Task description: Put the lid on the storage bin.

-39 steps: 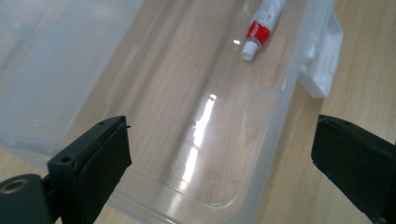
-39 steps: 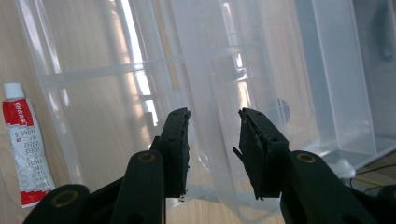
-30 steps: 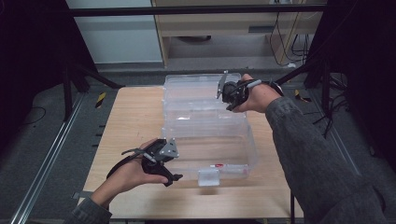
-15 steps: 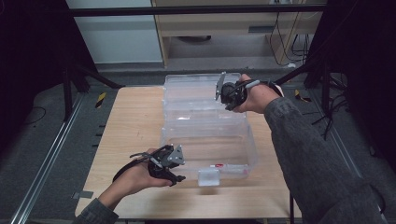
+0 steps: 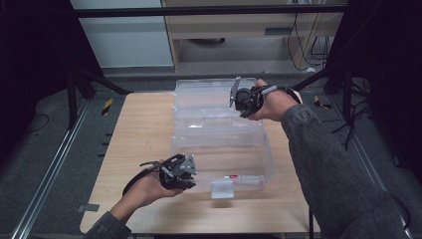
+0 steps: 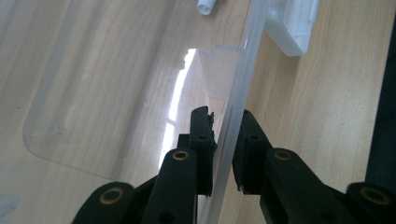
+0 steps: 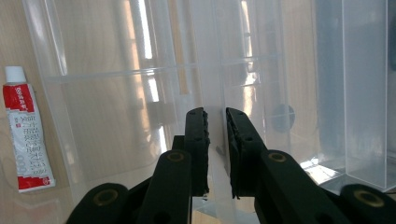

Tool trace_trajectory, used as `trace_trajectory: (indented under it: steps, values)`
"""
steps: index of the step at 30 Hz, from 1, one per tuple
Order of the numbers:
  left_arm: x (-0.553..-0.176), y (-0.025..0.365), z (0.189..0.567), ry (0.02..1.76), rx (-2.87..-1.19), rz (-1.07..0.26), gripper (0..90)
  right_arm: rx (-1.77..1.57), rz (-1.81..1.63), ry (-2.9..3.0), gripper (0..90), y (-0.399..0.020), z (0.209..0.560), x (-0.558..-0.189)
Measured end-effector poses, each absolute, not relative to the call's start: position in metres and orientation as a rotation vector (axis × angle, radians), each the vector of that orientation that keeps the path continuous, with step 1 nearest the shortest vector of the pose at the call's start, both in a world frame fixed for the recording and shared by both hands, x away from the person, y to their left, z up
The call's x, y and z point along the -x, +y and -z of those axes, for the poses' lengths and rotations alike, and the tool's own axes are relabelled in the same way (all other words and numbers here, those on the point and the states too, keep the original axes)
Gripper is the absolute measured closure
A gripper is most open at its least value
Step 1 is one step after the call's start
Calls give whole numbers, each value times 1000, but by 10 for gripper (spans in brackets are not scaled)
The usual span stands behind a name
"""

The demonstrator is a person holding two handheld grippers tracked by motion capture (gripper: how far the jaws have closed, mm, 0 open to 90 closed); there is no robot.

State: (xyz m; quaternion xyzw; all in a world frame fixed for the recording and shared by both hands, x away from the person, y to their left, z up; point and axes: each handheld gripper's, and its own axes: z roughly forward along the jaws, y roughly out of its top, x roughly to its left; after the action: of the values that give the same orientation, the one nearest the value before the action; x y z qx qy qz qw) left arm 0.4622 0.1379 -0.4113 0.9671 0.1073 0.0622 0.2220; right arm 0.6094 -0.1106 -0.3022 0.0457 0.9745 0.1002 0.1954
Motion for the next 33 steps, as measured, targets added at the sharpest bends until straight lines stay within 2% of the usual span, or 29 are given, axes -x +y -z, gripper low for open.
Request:
trace_trajectory:
  steps: [21,33]
  values:
    - [-465,140,411,331,-2659,-190,795,-115,-307,2740,839,-108,299,-606]
    - [-465,140,412,363,-2646,-193,788,-109,-326,2735,862,-105,293,-592]
